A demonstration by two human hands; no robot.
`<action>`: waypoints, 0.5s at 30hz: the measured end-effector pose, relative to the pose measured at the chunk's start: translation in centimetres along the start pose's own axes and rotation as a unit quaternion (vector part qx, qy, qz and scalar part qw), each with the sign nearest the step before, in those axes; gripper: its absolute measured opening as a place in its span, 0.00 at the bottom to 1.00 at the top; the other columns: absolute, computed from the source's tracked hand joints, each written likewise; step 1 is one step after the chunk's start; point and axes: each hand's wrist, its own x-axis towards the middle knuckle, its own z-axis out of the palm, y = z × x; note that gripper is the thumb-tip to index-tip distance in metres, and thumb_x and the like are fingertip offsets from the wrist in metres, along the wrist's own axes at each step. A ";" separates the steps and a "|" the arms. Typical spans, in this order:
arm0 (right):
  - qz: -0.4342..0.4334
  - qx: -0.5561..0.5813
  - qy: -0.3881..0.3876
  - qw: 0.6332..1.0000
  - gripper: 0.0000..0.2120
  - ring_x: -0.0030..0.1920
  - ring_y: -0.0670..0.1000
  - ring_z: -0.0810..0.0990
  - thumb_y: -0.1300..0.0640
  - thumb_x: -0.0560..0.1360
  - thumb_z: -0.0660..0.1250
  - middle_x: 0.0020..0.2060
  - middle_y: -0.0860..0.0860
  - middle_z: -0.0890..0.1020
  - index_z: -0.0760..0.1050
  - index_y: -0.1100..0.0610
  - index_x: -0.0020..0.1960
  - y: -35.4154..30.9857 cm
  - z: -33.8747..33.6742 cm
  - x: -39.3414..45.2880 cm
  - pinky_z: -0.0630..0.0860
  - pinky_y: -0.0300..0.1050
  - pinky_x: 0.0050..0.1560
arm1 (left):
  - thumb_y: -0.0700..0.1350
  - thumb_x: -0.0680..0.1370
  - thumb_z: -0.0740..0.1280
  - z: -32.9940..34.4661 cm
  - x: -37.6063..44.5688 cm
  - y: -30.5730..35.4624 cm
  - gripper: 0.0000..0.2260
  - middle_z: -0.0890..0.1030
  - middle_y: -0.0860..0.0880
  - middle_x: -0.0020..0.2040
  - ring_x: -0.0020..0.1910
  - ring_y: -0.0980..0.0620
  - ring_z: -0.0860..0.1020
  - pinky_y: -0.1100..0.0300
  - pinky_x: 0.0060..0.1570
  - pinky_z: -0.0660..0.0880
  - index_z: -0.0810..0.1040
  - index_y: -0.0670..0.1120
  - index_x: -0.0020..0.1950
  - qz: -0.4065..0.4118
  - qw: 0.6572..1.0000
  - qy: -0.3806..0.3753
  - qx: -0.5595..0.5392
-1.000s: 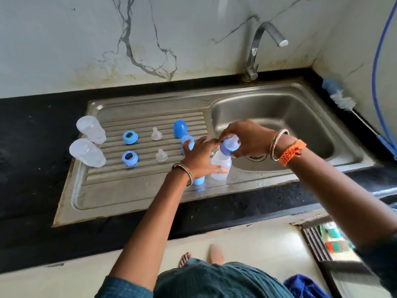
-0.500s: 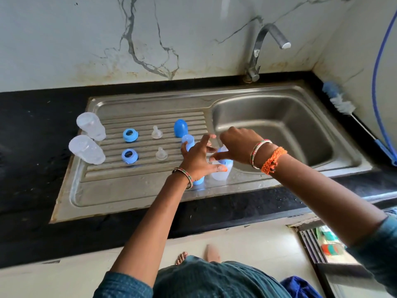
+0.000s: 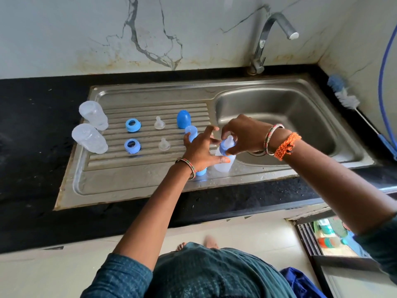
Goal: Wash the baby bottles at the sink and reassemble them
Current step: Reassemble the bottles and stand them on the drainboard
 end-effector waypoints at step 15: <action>-0.008 0.036 -0.021 0.999 0.17 0.50 0.50 0.76 0.63 0.68 0.71 0.51 0.52 0.83 0.80 0.50 0.55 -0.8 0.4 -0.8 0.74 0.46 0.54 | 0.55 0.63 0.78 0.2 0.3 -0.7 0.32 0.78 0.63 0.45 0.52 0.65 0.76 0.65 0.57 0.48 0.67 0.51 0.61 0.028 0.999 -0.007 -0.032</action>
